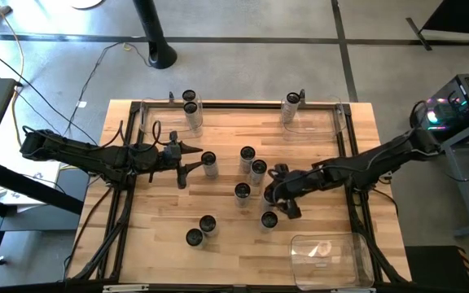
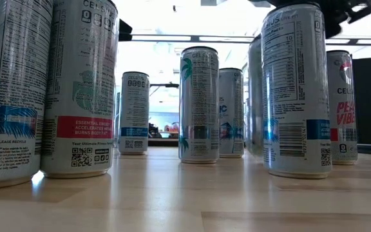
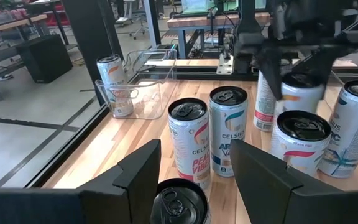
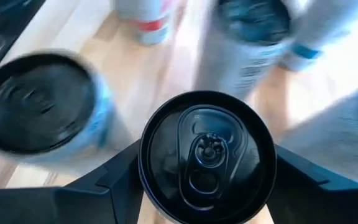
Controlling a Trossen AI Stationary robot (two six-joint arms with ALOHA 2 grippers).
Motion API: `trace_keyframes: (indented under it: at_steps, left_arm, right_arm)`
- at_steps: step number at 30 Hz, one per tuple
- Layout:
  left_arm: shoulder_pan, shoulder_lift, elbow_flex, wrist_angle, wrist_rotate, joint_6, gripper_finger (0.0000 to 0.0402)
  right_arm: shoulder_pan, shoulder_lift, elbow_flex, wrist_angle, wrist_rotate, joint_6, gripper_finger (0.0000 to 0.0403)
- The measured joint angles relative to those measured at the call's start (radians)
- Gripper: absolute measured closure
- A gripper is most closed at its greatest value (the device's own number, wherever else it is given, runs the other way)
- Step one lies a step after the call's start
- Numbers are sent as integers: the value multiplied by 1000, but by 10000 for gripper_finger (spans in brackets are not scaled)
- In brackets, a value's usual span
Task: Sort soda cans
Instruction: Put the white-yellow soda cans into the top left transparent bin
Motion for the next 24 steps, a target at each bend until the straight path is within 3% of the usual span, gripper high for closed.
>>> trace_keyframes:
  at_steps: [11,24]
  left_arm:
    - [2,0,0,0,-1,-3,216]
    - [2,0,0,-11,-1,-3,216]
  right_arm:
    - [-121,-110,0,-186,111,70,158]
    - [-320,-134,0,-342,167,5,158]
